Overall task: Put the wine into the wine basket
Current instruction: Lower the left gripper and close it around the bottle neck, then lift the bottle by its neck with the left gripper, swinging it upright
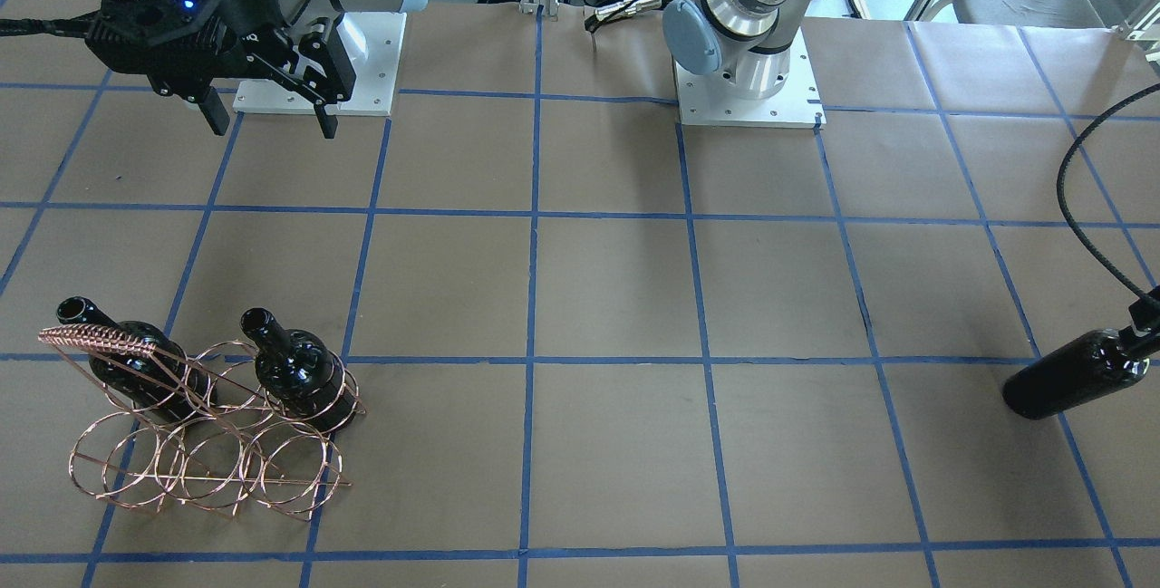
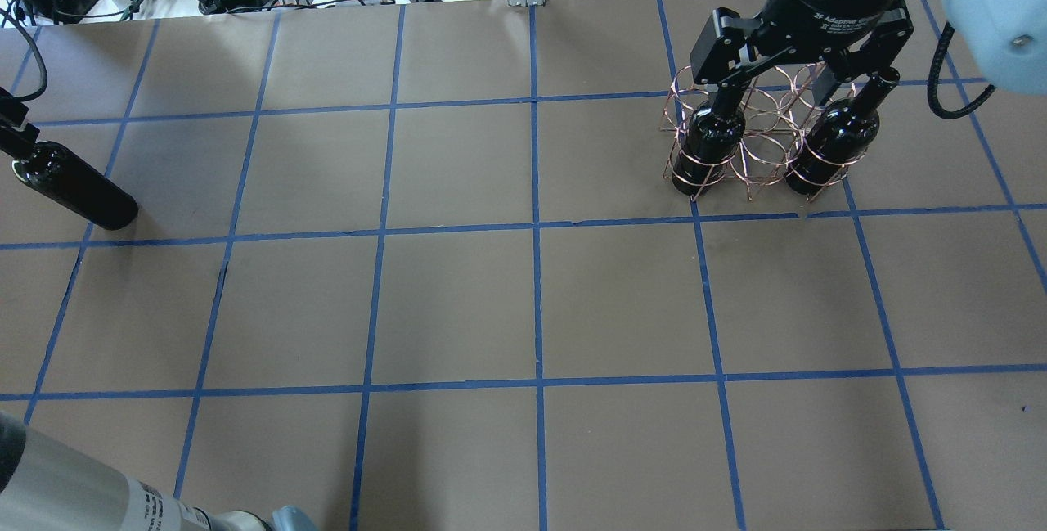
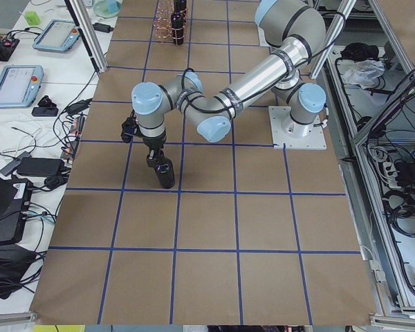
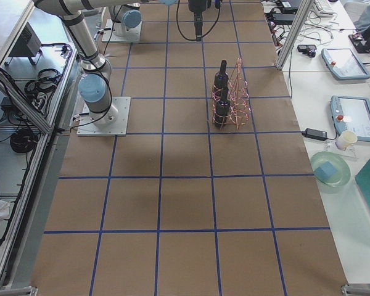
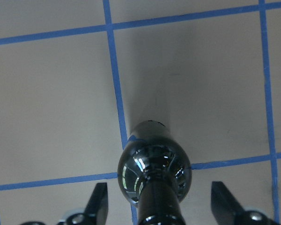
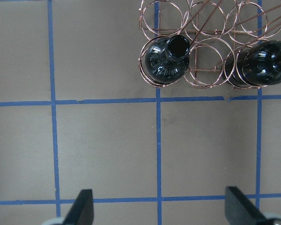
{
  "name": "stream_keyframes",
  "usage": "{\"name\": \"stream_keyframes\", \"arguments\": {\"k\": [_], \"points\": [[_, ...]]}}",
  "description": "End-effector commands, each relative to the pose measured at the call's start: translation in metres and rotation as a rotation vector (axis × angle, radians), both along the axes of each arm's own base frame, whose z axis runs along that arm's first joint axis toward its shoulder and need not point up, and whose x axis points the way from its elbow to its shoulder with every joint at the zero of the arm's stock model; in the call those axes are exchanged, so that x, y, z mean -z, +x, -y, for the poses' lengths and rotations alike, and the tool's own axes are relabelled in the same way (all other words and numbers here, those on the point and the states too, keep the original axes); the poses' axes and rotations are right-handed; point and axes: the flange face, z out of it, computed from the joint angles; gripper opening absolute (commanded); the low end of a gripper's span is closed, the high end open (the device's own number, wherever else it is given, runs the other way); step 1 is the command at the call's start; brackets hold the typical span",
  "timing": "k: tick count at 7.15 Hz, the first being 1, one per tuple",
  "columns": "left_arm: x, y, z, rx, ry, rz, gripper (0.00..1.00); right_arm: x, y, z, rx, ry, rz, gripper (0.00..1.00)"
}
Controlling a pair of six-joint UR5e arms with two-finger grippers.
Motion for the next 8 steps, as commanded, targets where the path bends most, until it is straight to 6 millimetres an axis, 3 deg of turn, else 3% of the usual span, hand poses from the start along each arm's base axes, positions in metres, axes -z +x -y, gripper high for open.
{"name": "stream_keyframes", "arguments": {"k": [1, 2, 3, 4, 6, 8], "points": [[0.003, 0.001, 0.001, -0.003, 0.006, -0.001, 0.74, 0.0, 0.0, 0.0, -0.001, 0.0, 0.001, 1.0], [0.005, 0.001, 0.001, -0.003, 0.007, -0.002, 0.68, 0.0, 0.0, 0.0, 0.001, 0.0, 0.001, 1.0], [0.007, 0.001, 0.0, -0.006, 0.021, -0.007, 0.44, 0.0, 0.0, 0.0, 0.001, 0.003, -0.002, 1.0], [0.007, 0.0, 0.0, -0.006, 0.025, -0.008, 0.42, 0.0, 0.0, 0.0, 0.001, 0.003, -0.002, 1.0], [0.012, -0.003, -0.005, -0.008, 0.057, -0.035, 0.0, 0.0, 0.0, 0.0, 0.001, 0.003, -0.002, 1.0], [0.0, -0.008, -0.008, -0.006, 0.056, -0.044, 0.0, 0.0, 0.0, 0.0, 0.001, 0.003, -0.001, 1.0]]}}
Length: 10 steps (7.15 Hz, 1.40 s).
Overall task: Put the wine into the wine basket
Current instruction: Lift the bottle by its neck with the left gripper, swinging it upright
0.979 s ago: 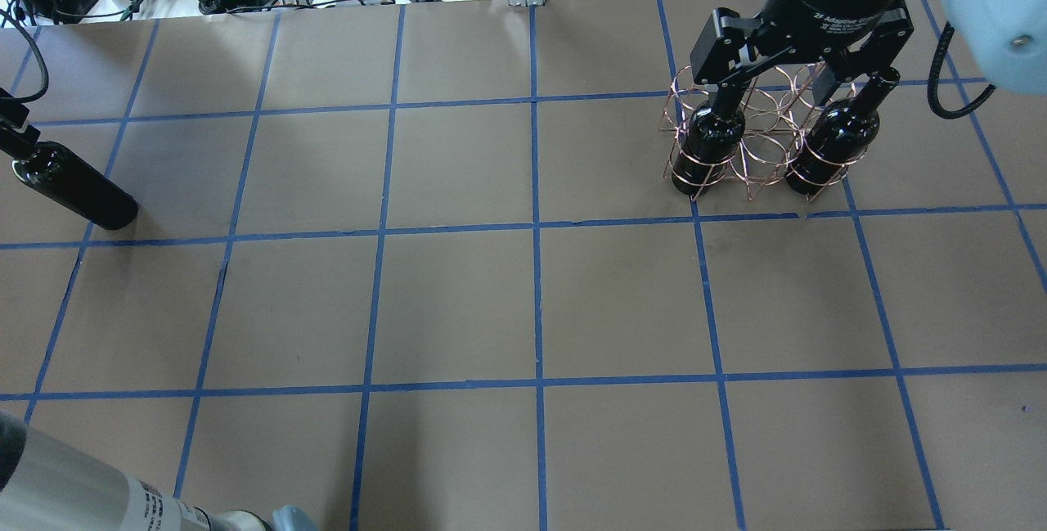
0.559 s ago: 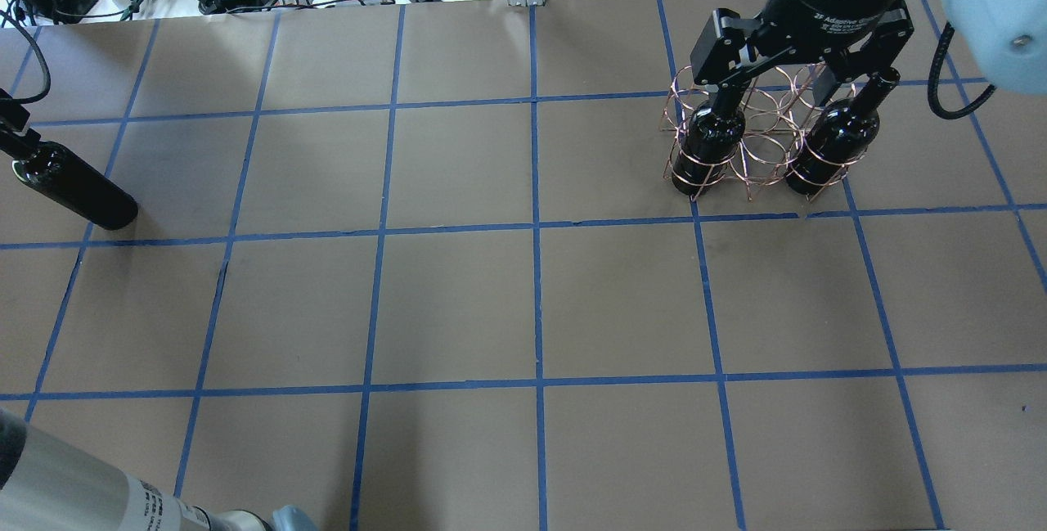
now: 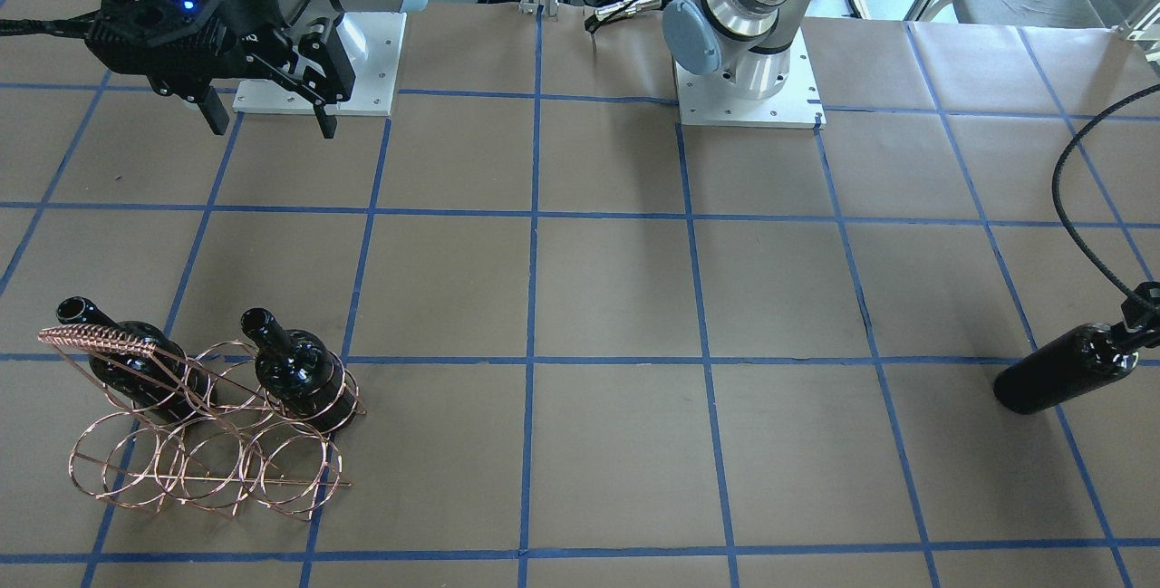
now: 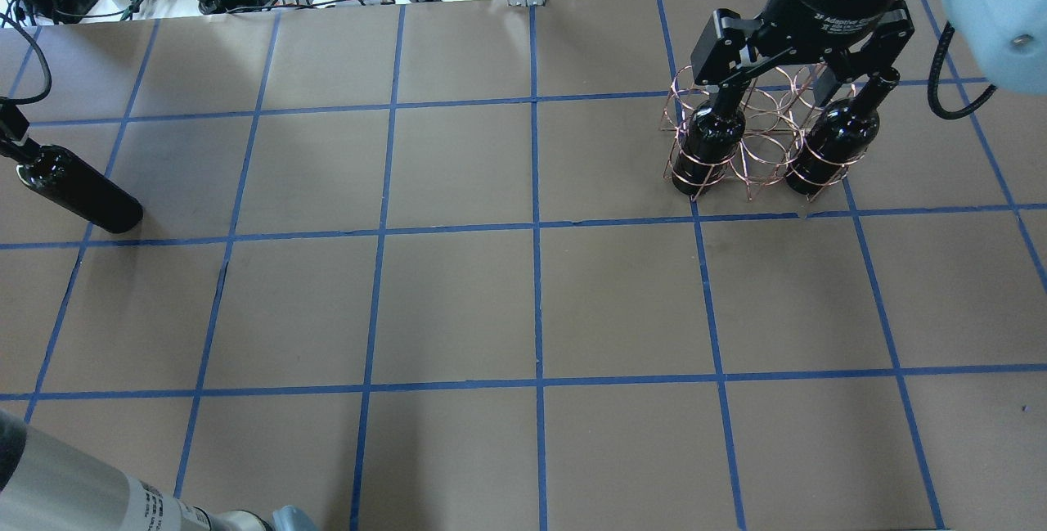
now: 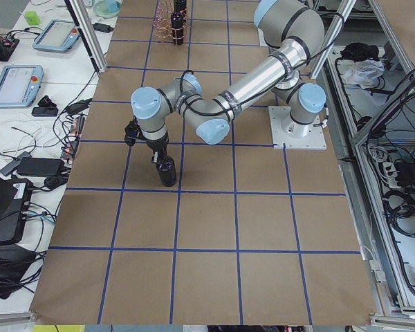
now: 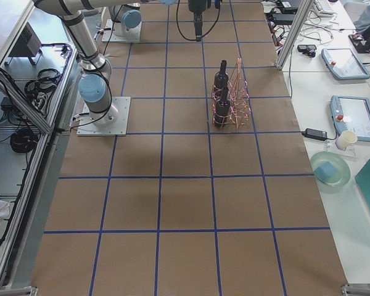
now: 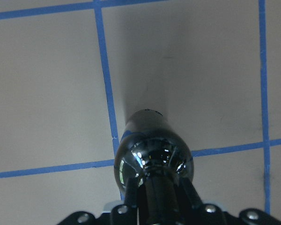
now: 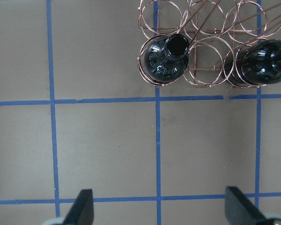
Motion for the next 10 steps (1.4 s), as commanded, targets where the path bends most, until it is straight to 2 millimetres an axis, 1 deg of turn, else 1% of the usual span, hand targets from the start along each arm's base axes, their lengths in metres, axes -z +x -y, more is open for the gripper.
{"name": "stream_keyframes", "arguments": {"k": [1, 2, 3, 4, 5, 6, 7, 8, 10], "points": [[-0.025, -0.017, -0.003, 0.011, -0.014, -0.008, 0.0, 0.0, 0.0, 0.0, 0.0, 0.0, 0.001, 1.0], [-0.049, -0.053, 0.002, -0.033, -0.038, 0.012, 0.0, 0.0, 0.0, 0.0, 0.0, 0.0, 0.001, 1.0], [-0.073, -0.124, 0.011, -0.071, -0.069, 0.021, 0.0, 0.0, 0.0, 0.0, 0.0, 0.0, 0.001, 1.0], [-0.089, -0.187, 0.013, -0.123, -0.089, 0.022, 0.0, 0.0, 0.0, 0.0, 0.0, 0.0, 0.001, 1.0], [-0.096, -0.239, 0.004, -0.146, -0.093, 0.016, 0.0, 0.0, 0.0, 0.0, 0.0, 0.0, 0.001, 1.0], [-0.097, -0.28, -0.012, -0.134, -0.087, 0.005, 0.0, 0.0, 0.0, 0.0, 0.0, 0.0, 0.001, 1.0], [-0.101, -0.313, -0.031, -0.153, -0.088, -0.015, 0.0, 0.0, 0.0, 0.0, 0.0, 0.0, 0.003, 1.0], [-0.099, -0.345, -0.053, -0.182, -0.085, -0.034, 0.0, 0.0, 0.0, 0.0, -0.002, -0.001, 0.001, 1.0], [-0.096, -0.386, -0.093, -0.184, -0.073, -0.047, 0.0, 0.0, 0.0, 0.0, -0.002, -0.001, 0.0, 1.0]]}}
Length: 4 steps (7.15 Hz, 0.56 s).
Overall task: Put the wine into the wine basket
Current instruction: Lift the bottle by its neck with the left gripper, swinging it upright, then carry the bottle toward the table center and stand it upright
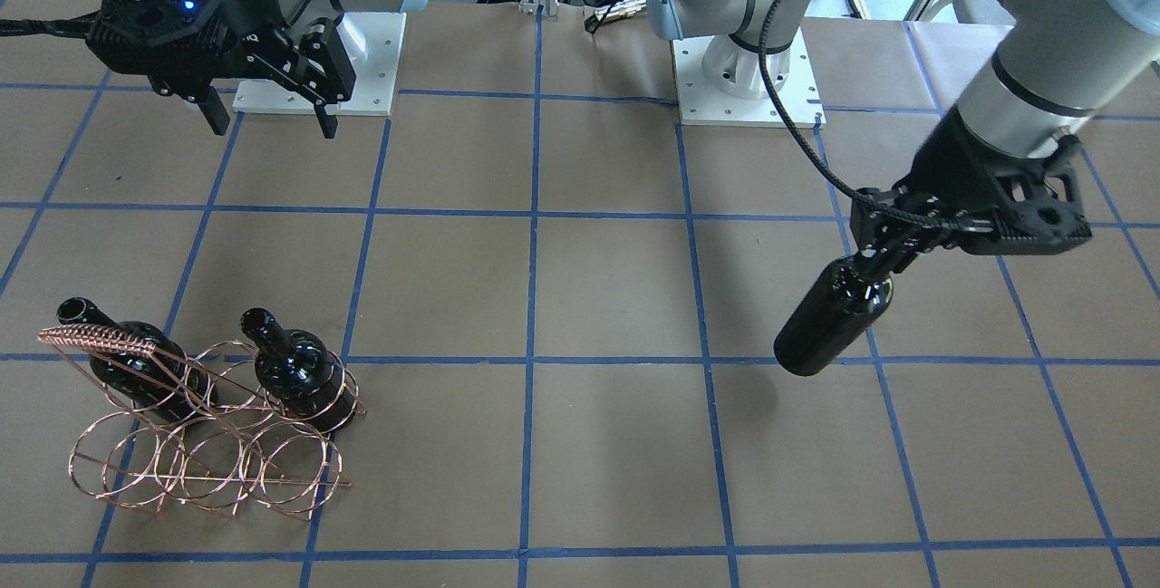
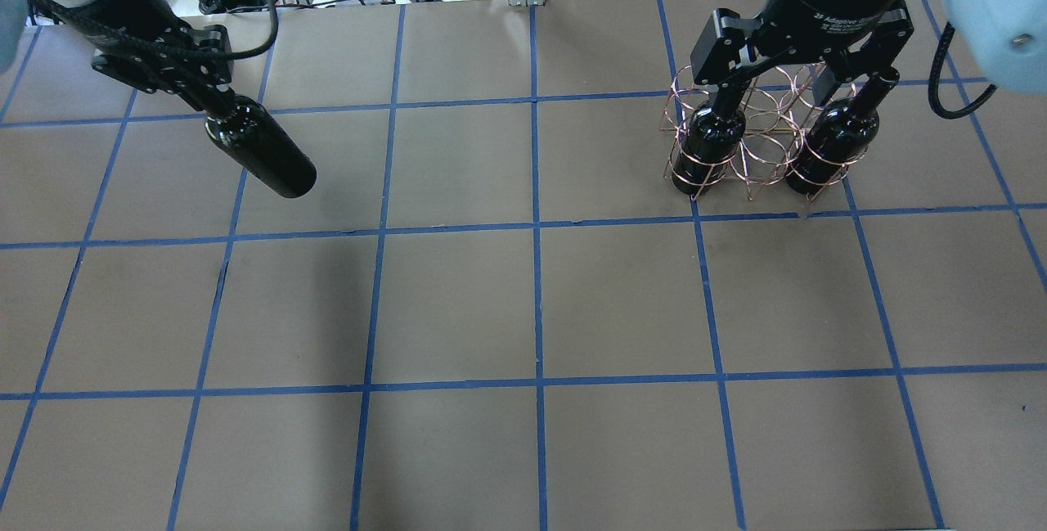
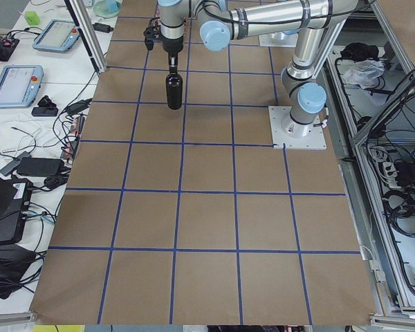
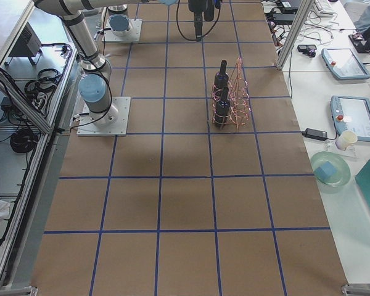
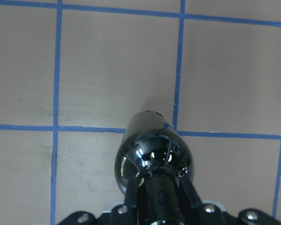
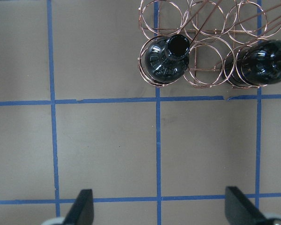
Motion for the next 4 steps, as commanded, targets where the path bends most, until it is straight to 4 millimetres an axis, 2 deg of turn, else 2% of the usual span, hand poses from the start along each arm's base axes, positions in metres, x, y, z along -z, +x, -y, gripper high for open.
{"name": "stream_keyframes", "arguments": {"k": [1, 2, 3, 4], "points": [[0.014, -0.055, -0.045, -0.054, 0.041, -0.016, 0.0, 0.0, 0.0, 0.0, 0.0, 0.0, -0.001, 1.0], [0.024, -0.085, -0.06, -0.005, 0.059, -0.004, 0.0, 0.0, 0.0, 0.0, 0.001, 0.0, 0.001, 1.0], [0.029, -0.101, -0.07, 0.027, 0.072, 0.003, 0.0, 0.0, 0.0, 0.0, 0.0, 0.0, -0.001, 1.0], [0.045, -0.106, -0.083, 0.036, 0.104, 0.002, 0.0, 0.0, 0.0, 0.0, 0.0, 0.0, -0.001, 1.0]]}}
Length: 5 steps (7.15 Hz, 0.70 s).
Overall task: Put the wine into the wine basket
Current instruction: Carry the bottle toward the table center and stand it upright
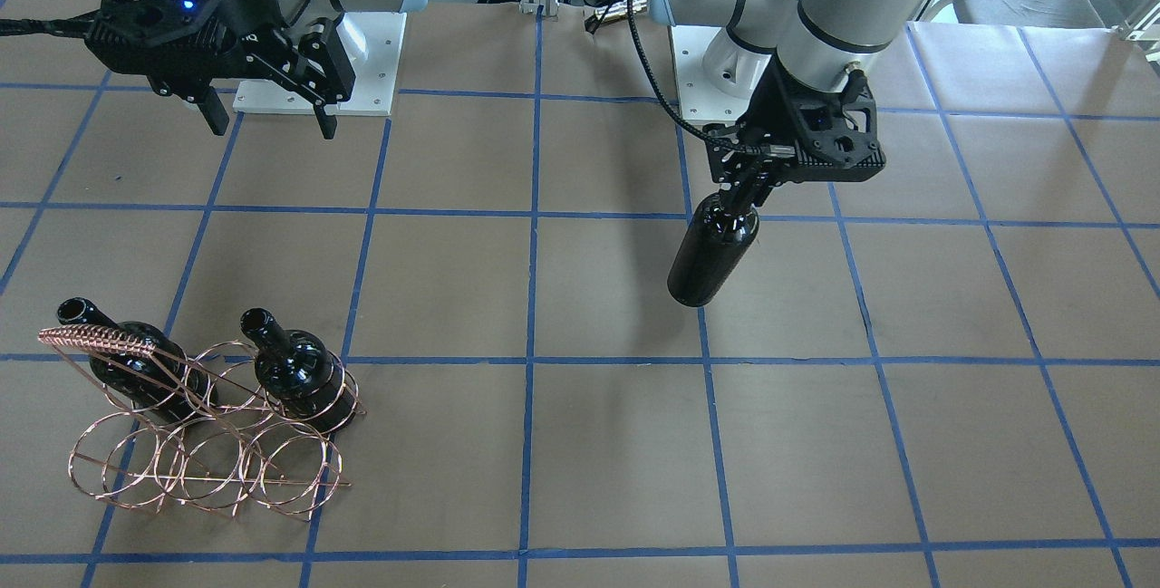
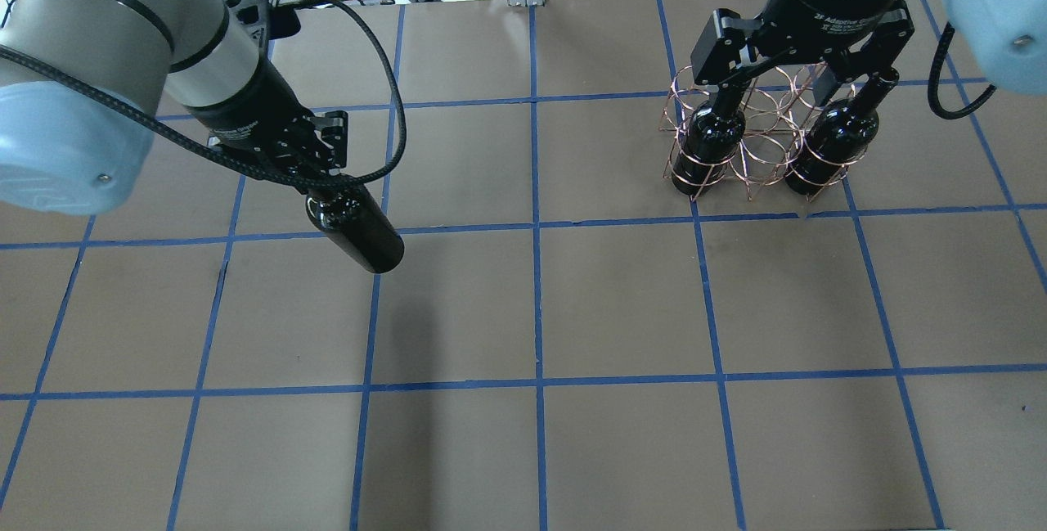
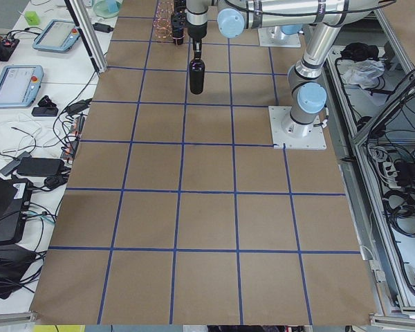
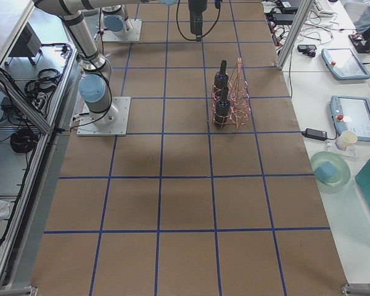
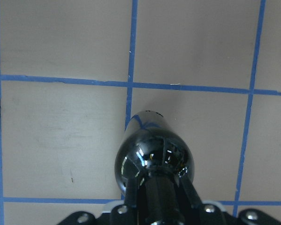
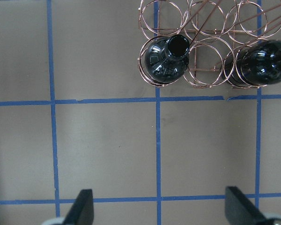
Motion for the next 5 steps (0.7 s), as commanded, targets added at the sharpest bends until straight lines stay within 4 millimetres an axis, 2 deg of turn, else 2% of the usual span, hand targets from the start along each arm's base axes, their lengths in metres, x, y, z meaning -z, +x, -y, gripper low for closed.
{"name": "stream_keyframes", "arguments": {"k": [1, 3, 5], "points": [[0.035, -0.012, -0.029, 0.034, 0.07, 0.005, 0.0, 0.0, 0.0, 0.0, 0.0, 0.0, 0.0, 1.0], [0.045, -0.011, -0.041, 0.036, 0.094, 0.008, 0.0, 0.0, 0.0, 0.0, 0.001, 0.0, 0.001, 1.0], [0.057, -0.011, -0.036, 0.037, 0.121, 0.009, 0.0, 0.0, 0.001, 0.0, 0.0, 0.0, 0.0, 1.0]]}}
